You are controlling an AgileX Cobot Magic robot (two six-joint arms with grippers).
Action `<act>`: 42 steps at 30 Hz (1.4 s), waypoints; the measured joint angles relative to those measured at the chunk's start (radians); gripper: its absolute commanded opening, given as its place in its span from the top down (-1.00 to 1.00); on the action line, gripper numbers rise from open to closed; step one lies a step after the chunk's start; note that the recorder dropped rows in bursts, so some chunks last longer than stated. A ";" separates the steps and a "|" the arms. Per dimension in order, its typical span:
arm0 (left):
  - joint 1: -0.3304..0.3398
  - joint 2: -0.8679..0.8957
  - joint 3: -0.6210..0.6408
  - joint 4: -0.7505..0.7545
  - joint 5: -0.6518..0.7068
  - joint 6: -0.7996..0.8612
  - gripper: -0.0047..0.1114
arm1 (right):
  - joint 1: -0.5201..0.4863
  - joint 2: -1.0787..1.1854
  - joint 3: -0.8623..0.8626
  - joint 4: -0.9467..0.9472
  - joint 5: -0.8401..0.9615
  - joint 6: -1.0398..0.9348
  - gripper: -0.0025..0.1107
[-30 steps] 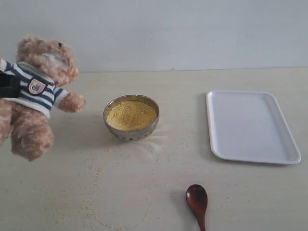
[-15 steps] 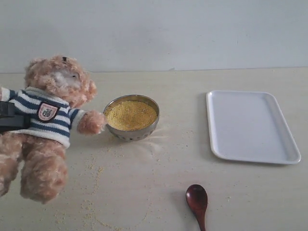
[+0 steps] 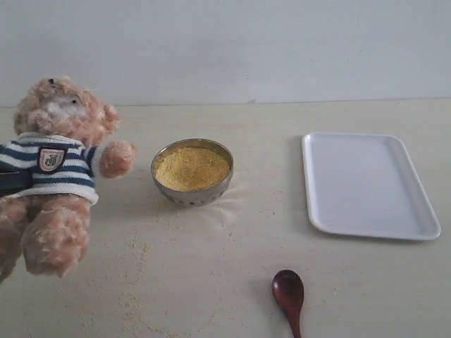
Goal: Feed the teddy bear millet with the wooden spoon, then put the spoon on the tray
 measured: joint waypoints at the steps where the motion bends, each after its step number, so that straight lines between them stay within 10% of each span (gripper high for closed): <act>1: 0.002 0.021 0.000 -0.009 0.024 0.023 0.83 | 0.000 0.000 0.000 0.000 0.000 0.000 0.93; 42: 0.002 0.132 0.000 -0.042 0.083 0.095 0.83 | 0.000 0.000 0.000 0.000 0.000 0.000 0.93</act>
